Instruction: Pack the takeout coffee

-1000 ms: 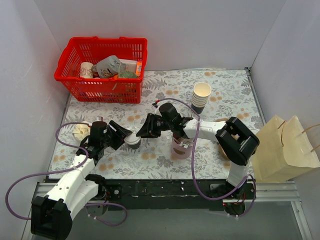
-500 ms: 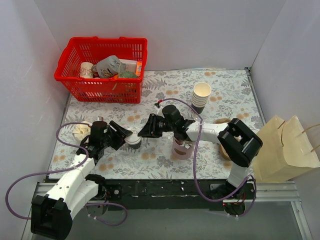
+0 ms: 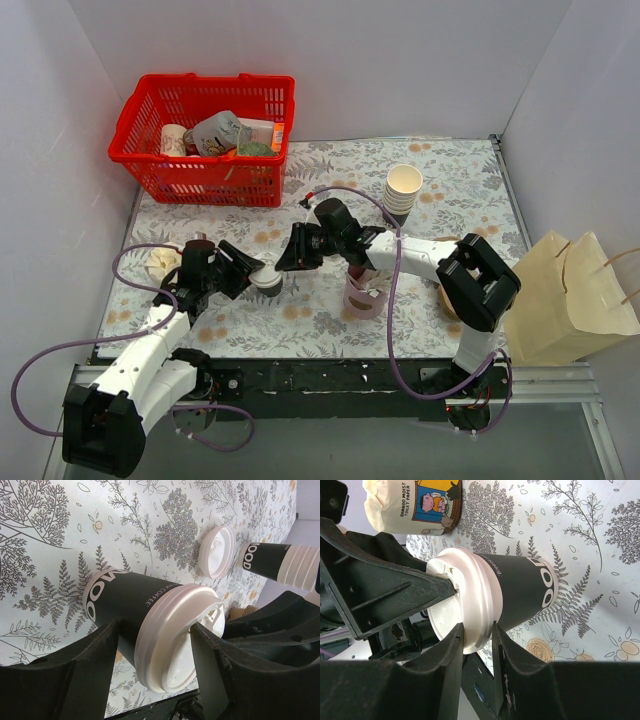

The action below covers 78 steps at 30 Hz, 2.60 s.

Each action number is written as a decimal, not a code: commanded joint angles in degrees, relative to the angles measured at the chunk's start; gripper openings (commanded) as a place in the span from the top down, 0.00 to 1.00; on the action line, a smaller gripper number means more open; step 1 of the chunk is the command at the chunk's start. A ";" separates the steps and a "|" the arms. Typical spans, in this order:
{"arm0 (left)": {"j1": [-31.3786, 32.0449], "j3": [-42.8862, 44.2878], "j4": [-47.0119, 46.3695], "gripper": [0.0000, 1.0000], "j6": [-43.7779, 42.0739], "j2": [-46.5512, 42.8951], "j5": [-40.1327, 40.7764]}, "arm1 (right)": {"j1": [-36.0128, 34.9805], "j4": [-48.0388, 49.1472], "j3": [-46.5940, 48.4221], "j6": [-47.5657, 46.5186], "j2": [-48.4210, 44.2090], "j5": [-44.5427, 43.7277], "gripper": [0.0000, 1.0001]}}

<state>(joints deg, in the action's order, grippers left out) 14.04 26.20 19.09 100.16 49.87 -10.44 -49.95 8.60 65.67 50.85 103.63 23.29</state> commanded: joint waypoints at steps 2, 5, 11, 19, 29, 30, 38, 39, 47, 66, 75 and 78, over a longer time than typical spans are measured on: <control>0.99 0.08 8.15 0.45 -1.90 2.78 -1.08 | -1.64 -1.05 2.62 -1.90 -1.24 0.97 0.73; 0.99 0.08 8.68 0.45 -2.34 3.04 -0.90 | -1.64 -0.34 2.45 -0.76 -1.77 2.46 0.61; 0.99 -0.18 9.03 0.45 -2.69 2.96 -0.99 | -1.55 -0.42 2.62 -0.93 -2.73 2.38 0.45; 0.99 0.79 9.56 0.45 -3.92 3.04 -0.90 | -1.20 -8.50 5.16 -5.92 -4.67 -3.42 0.38; 0.99 0.79 9.82 0.45 -4.01 2.78 -0.81 | -1.37 -23.25 9.91 -12.70 -7.40 -12.65 0.39; 0.99 0.79 9.82 0.45 -3.92 2.78 -0.90 | -1.64 -24.84 10.44 -12.79 -7.31 -14.13 0.42; 0.99 1.05 9.91 0.45 -4.18 3.13 -1.16 | -2.87 -31.19 15.27 -13.50 -4.06 -16.52 0.57; 0.99 1.05 9.91 0.45 -4.18 3.22 -1.16 | -3.22 -32.06 15.63 -13.58 -3.79 -16.52 0.58; 0.90 0.70 9.65 0.45 -4.01 2.78 -1.95 | -4.54 -34.53 17.74 -12.71 -0.72 -17.13 0.60; 0.99 0.17 8.86 0.44 -4.18 2.87 -2.66 | -5.85 -36.72 18.62 -10.60 4.02 -19.59 0.64; 0.99 -1.32 8.33 0.46 -3.83 3.40 -2.92 | -9.46 -42.51 16.59 -8.05 10.35 -25.72 0.69; 0.99 -1.67 8.24 0.46 -3.74 3.22 -2.92 | -10.25 -47.44 20.02 -8.66 12.72 -30.22 0.70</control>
<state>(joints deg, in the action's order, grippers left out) 14.33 27.70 20.78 97.82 51.68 -12.43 -56.38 -28.97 86.15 43.13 106.65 2.26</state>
